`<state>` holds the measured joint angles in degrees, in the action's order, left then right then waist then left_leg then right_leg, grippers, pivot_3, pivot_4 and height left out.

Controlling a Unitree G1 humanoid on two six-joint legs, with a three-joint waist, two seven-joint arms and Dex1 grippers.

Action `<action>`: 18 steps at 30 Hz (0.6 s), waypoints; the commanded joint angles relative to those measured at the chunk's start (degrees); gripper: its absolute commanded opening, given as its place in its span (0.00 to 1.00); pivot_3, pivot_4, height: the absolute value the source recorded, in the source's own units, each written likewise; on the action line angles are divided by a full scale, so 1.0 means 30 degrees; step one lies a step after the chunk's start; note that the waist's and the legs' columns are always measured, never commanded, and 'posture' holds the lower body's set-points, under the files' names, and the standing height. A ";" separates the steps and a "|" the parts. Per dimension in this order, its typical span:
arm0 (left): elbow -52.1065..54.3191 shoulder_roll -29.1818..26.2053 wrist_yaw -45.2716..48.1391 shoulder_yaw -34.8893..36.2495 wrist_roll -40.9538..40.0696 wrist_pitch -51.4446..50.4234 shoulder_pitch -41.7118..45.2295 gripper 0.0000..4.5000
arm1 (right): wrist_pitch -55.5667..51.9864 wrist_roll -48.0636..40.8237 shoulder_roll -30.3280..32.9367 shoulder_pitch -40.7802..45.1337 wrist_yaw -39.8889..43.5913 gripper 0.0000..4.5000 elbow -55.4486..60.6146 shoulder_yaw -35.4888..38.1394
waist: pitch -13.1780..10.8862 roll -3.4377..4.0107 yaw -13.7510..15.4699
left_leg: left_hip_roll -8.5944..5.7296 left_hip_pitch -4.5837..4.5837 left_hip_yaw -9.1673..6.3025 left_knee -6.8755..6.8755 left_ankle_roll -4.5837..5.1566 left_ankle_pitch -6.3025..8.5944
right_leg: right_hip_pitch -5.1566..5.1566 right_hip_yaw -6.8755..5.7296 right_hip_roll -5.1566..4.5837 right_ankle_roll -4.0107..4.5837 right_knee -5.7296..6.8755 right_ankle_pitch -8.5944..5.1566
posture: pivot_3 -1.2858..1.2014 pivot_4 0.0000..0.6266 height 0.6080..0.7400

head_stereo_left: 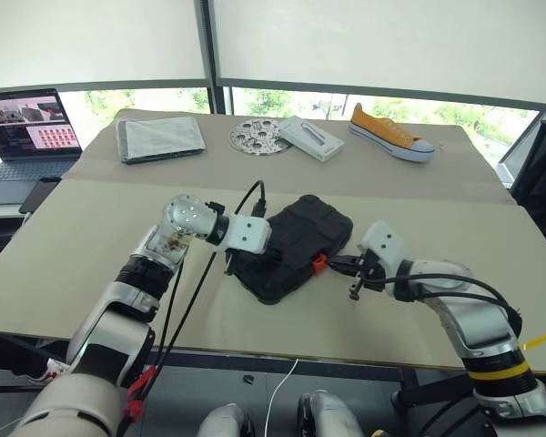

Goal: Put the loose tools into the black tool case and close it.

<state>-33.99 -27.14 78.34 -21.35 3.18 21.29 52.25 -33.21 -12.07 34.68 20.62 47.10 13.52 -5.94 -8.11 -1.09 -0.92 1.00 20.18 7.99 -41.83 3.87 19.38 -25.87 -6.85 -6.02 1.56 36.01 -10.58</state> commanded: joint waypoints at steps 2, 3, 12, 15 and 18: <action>-0.0297 -0.0216 0.0483 -0.0698 0.0579 -0.1751 -0.1428 0.01 | -0.0128 -0.1060 0.0452 0.0320 0.0598 0.00 0.1471 0.0742 | 0.0036 0.0017 0.0044 | 0.0000 -0.0002 -0.0004 0.0008 0.0000 0.0000 | 0.0000 -0.0003 -0.0006 -0.0001 0.0000 -0.0002 | 0.52 0.24 0.94; 0.0016 -0.0350 0.0424 -0.0285 0.0157 -0.2509 -0.1525 0.01 | -0.0486 -0.1560 0.0785 0.0070 0.0913 0.00 0.1791 0.1241 | 0.0036 0.0018 0.0064 | 0.0000 0.0003 -0.0013 0.0010 0.0000 0.0000 | -0.0001 -0.0003 -0.0012 0.0000 0.0000 -0.0002 | 0.52 0.24 0.94; 0.8649 -0.7655 0.1580 0.6839 -0.6617 -1.3698 -0.6811 0.70 | -0.0755 -0.6503 0.7196 -0.2507 0.7800 0.71 0.1503 0.7058 | -0.0020 0.0025 -0.0491 | -0.0018 0.0019 -0.0030 0.0111 0.0030 0.0028 | -0.0084 0.0020 0.0012 0.0078 -0.0039 0.0038 | 0.52 0.24 0.94; 1.1120 -1.0127 0.1442 1.0316 -0.8984 -1.7151 -0.9733 0.93 | -0.0180 -0.6694 0.8830 -0.2081 0.9366 0.94 -0.0962 0.7993 | -0.0235 -0.0018 -0.0333 | -0.0012 0.0022 -0.0045 0.0134 0.0005 0.0015 | -0.0100 0.0011 -0.0014 -0.0040 -0.0044 -0.0038 | 0.52 0.24 0.94; 1.2704 -1.1158 0.0556 1.3481 -1.0737 -1.9546 -1.1753 0.93 | 0.0463 -0.6700 0.9722 -0.1351 1.0575 1.00 -0.3463 0.8330 | -0.0345 -0.0007 0.0122 | -0.0021 0.0040 -0.0078 0.0120 -0.0002 0.0017 | -0.0091 0.0049 -0.0090 -0.0024 -0.0077 -0.0061 | 0.52 0.24 0.94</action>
<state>-0.09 -59.38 81.62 12.96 -24.77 -33.03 17.92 -33.78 -30.67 62.67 14.97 76.18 6.27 17.00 -9.15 -1.11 -0.55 0.90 20.30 7.73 -41.48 3.86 19.43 -26.13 -6.70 -6.36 1.49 35.77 -10.76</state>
